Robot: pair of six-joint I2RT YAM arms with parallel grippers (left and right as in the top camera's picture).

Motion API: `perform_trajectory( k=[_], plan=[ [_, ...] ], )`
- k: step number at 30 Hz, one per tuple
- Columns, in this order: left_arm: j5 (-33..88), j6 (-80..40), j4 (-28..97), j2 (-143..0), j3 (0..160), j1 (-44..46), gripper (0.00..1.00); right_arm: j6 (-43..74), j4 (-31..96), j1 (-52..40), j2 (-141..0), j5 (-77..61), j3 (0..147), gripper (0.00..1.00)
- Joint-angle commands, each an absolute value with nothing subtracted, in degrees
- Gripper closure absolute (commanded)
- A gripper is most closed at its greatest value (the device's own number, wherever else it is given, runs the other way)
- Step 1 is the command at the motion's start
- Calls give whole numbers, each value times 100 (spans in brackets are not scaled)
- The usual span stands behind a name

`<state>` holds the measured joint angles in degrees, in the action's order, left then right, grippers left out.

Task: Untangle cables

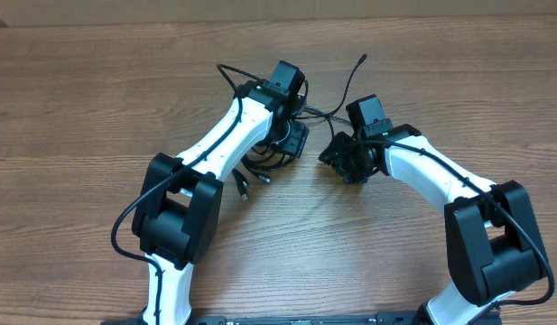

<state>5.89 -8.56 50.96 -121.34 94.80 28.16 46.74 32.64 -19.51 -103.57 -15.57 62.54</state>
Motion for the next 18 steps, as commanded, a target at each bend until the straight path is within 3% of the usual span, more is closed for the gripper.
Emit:
perform_trajectory(
  k=[1, 12, 18],
  plan=[
    [548, -773, 5070, -12416, 9421, 2867, 33, 4687, 3310, -1966, -10366, -1411, 6342, 52],
    [421, -773, 5041, -12613, 9421, 2875, 34, 4685, 3352, -1999, -10366, -1155, 6340, 53],
    [-143, -770, 5024, -12615, 9421, 2847, 57, 4685, 3358, -2021, -10366, -1157, 6337, 53]
  ],
)
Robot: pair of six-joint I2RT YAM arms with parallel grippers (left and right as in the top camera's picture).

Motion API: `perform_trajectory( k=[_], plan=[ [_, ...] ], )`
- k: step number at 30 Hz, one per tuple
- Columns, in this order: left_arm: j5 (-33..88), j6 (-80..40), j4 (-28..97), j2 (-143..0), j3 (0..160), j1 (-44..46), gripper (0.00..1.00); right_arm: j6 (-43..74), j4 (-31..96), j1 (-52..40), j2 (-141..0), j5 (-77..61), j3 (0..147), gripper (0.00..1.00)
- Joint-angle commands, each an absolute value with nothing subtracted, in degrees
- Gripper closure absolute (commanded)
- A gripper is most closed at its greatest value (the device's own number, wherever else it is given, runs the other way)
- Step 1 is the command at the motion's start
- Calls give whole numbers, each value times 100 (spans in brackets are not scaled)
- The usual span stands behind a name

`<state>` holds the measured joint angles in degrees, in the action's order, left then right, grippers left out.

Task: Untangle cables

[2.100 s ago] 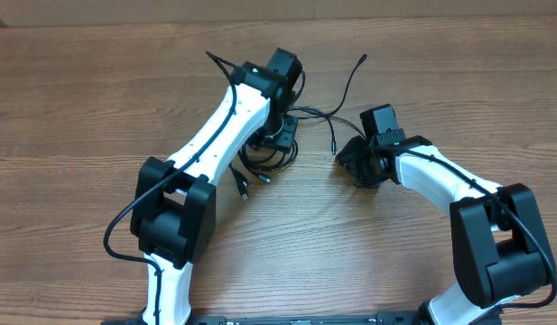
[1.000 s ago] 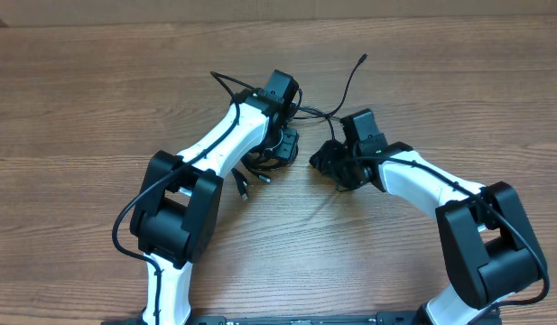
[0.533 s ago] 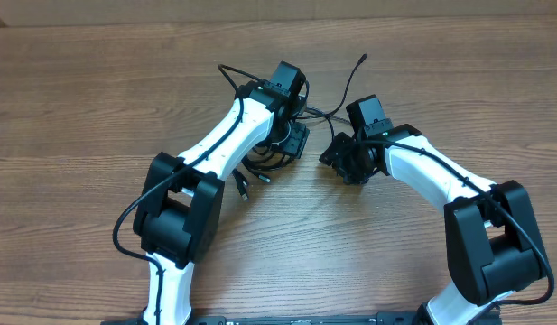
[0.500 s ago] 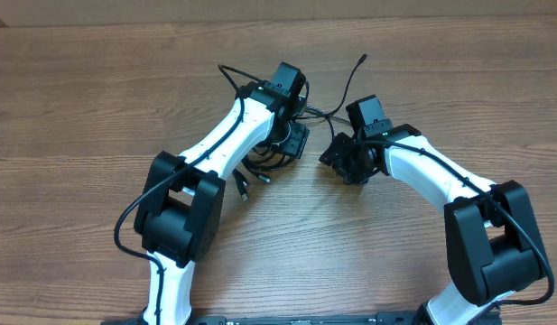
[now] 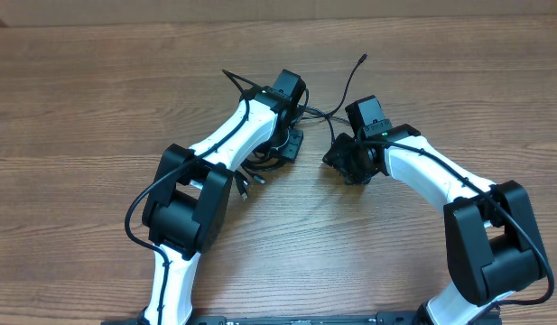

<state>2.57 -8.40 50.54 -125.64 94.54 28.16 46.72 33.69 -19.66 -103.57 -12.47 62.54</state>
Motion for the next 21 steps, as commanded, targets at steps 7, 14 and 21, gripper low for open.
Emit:
perform_trajectory(
  k=[7, 14, 21],
  plan=[
    [-148, -528, 4862, -12615, 9421, 2762, 63, 4685, 3192, -2193, -10366, -1157, 6337, 61],
    [-89, -316, 4862, -12617, 9421, 2657, 78, 4687, 2716, -2526, -10366, -1133, 6337, 62],
    [8, -329, 4783, -12639, 9284, 2438, 87, 4567, 2421, -2602, -10363, -1376, 6340, 66]
  ],
)
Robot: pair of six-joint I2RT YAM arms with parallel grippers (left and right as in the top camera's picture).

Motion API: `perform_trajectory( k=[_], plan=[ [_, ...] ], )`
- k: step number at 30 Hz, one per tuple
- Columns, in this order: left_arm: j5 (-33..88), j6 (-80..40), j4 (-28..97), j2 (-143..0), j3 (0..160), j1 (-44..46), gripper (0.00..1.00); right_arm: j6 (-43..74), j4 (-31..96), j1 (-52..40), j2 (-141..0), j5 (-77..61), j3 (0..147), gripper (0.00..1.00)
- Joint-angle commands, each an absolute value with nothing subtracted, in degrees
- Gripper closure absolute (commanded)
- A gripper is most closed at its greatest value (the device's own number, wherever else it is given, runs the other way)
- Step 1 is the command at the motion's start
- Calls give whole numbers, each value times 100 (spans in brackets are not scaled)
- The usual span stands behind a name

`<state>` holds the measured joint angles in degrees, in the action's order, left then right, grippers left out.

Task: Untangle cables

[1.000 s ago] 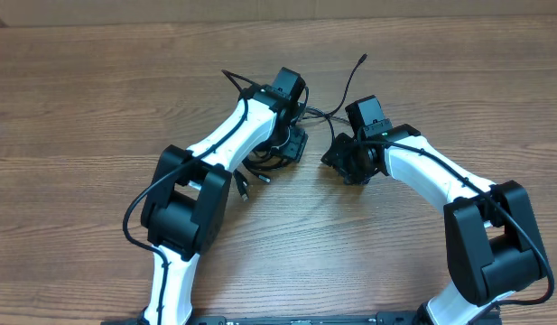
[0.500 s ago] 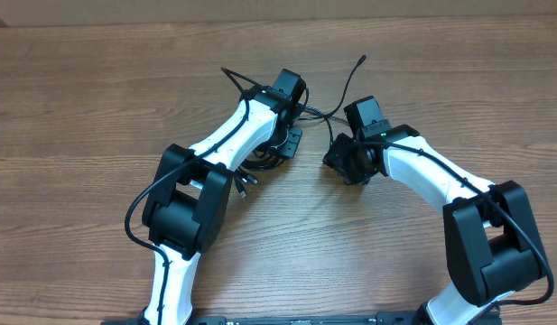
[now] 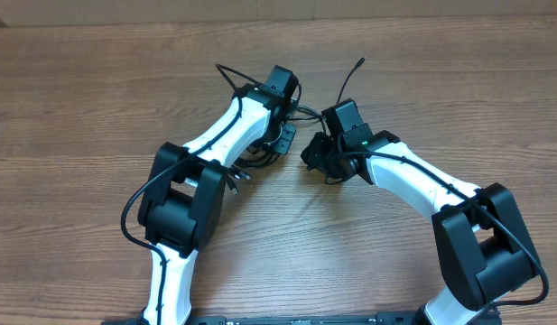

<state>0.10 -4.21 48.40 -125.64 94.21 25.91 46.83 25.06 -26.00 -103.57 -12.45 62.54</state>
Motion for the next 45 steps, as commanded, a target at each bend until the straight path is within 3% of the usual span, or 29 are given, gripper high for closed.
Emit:
perform_trajectory(
  k=[1, 13, 17, 19, 22, 25, 29, 38, 45],
  plan=[
    [73, -344, 4733, -12639, 9233, 2397, 88, 4456, 2355, -2598, -10363, -1459, 6342, 69],
    [1511, -714, 4471, -12862, 8976, 1693, 87, 4477, 4303, -2545, -10363, -1249, 7688, 55],
    [1667, -1048, 4554, -12912, 8976, 1472, 80, 4508, 4445, -2569, -10409, -1247, 7690, 44],
    [1660, -1262, 4652, -12912, 8976, 1396, 83, 4510, 4429, -2620, -10464, -1247, 7690, 38],
    [1586, -1717, 4779, -12914, 8971, 1378, 96, 4569, 4388, -2696, -10558, -1238, 7690, 34],
    [1610, -2108, 4840, -12947, 8971, 1424, 96, 4670, 4451, -2729, -10694, -1140, 7690, 31],
    [1846, -2342, 4810, -13089, 8971, 1590, 96, 4663, 4593, -2738, -10822, -991, 7690, 31],
    [3900, -2252, 4276, -13791, 8973, 2182, 96, 4637, 5207, -2600, -10836, -602, 7690, 30],
    [3197, -2141, 4438, -13788, 9255, 2047, 96, 4626, 5175, -2602, -10978, -554, 7690, 30]
  ],
)
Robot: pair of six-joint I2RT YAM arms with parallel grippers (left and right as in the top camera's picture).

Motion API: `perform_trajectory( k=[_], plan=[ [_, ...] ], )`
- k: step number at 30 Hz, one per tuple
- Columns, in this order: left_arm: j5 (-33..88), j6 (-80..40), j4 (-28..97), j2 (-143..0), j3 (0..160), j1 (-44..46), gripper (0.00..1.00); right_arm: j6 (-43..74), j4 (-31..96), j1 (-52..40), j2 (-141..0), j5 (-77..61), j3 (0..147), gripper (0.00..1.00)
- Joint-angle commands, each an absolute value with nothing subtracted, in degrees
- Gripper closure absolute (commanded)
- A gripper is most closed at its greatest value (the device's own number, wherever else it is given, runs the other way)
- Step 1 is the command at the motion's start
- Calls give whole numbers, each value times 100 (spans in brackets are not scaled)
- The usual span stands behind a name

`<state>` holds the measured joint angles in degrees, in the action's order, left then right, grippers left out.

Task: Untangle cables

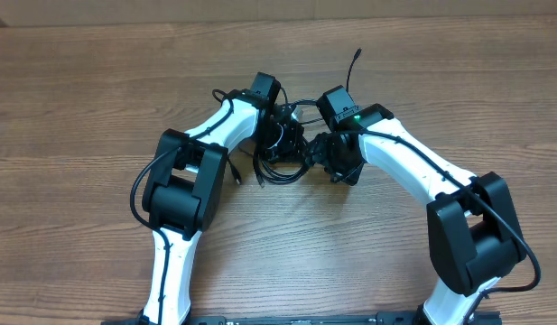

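A tangle of thin black cables (276, 171) lies on the wooden table (97, 99) at its middle. One strand runs up and back to a free end (356, 58). Two plug ends (238, 175) stick out at the tangle's left. My left gripper (285, 143) is down at the top of the tangle. My right gripper (316, 155) is close beside it, at the tangle's right edge. Both sets of fingers are black against black cable, so their state does not show.
Both white arms reach in from the near edge and meet at the middle, nearly touching. A pale strip (260, 7) runs along the table's far edge.
My right gripper has moved left and now sits against the tangle's right side. My left wrist has turned and shifted slightly. The cable loops now show below and between the two grippers.
At first my left gripper was on the tangle and my right gripper stood apart to its right. My left arm then shifted a little over the bundle. After that my right gripper came closer, and now both meet at the tangle.
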<state>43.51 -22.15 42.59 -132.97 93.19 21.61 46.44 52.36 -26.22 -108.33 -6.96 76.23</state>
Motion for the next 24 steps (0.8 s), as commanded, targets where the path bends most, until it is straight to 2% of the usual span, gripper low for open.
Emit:
perform_trajectory(
  k=[1, 8, 24],
  plan=[
    [2961, -2141, 4519, -13788, 9297, 2025, 96, 4646, 5172, -2602, -11034, -451, 7690, 30],
    [2189, -1896, 4696, -13788, 9360, 1946, 96, 4821, 4991, -2622, -11297, -91, 7690, 30],
    [2209, -1669, 4799, -13788, 9360, 1946, 96, 4818, 3953, -2783, -11518, 172, 7690, 30]
  ],
)
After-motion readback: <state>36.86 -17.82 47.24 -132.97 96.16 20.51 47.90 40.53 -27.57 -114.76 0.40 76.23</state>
